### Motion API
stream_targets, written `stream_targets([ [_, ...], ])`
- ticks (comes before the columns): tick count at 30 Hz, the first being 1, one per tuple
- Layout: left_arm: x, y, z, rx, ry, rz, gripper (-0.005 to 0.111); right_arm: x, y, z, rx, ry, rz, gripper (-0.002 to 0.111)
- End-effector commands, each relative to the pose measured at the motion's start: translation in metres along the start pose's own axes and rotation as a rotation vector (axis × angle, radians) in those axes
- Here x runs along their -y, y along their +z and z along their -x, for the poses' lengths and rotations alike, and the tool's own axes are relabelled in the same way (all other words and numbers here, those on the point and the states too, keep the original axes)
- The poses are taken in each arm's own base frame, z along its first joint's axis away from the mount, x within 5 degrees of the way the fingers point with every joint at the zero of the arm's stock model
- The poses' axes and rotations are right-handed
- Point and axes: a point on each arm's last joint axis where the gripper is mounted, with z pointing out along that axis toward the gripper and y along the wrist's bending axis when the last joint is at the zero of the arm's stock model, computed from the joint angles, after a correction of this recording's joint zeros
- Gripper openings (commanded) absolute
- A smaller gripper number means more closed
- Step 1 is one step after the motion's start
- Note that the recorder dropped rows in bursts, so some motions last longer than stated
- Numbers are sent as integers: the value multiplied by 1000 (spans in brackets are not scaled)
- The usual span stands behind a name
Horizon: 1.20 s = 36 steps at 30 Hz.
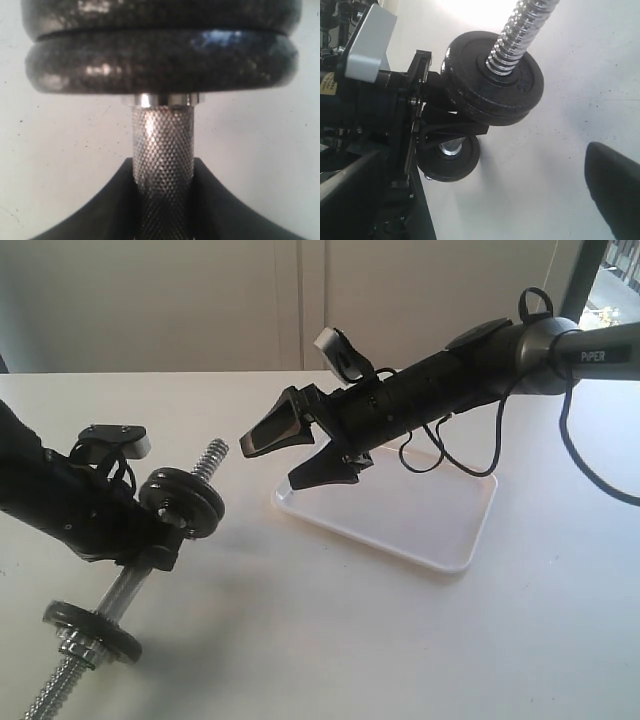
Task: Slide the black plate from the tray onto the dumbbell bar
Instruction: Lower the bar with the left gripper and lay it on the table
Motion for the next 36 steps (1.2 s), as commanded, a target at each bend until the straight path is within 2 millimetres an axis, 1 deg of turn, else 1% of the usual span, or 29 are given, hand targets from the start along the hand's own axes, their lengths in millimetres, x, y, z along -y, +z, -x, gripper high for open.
stream_targets([
  [1,6,-12,14,97,-100,-25,0,-4,-6,4,14,-13,5,105],
  [24,4,-9,14,90,-91,-19,0,-5,-5,4,18,-11,10,105],
  [30,1,0,11,56,-95,-16,0,-5,-5,4,21,-9,12,105],
  [33,1,0,11,56,-95,-16,0,-5,-5,5,24,-8,15,105],
  [34,1,0,11,56,-95,-16,1,-5,-5,5,24,-8,15,105],
  [35,1,0,11,56,-95,-16,5,-5,-5,5,24,-8,15,105],
  [36,1,0,11,56,-95,-16,14,-5,-5,5,24,-8,15,105],
])
